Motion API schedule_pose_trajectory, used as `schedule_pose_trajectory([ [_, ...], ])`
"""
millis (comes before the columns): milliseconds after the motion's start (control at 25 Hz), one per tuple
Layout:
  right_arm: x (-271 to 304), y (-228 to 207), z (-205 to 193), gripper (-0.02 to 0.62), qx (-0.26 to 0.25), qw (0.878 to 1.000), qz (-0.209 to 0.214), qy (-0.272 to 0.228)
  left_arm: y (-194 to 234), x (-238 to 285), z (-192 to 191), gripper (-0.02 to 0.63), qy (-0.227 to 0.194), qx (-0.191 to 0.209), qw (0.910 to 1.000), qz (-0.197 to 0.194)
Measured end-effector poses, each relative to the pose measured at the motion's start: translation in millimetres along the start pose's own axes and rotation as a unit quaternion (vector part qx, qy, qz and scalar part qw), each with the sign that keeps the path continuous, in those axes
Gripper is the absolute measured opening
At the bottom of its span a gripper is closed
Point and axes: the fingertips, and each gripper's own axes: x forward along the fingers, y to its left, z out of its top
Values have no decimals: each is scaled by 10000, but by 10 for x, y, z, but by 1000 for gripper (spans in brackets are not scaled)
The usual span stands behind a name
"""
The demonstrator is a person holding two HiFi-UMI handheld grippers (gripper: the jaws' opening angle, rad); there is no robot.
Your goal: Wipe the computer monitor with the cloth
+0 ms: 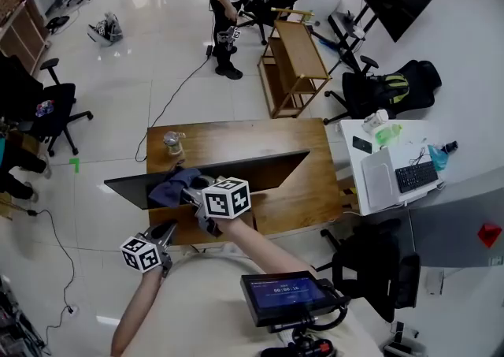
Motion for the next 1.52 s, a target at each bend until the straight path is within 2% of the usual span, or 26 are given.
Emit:
schedule_pose_trajectory([
  [920, -1119, -688, 324, 86, 261, 9975, -367, -537, -574, 840, -314, 0, 600, 1, 9980, -212],
  [1520, -1733, -1100, 451, 86, 203, 9986, -194, -451, -922, 1467, -390, 0, 534, -20, 9985, -80],
])
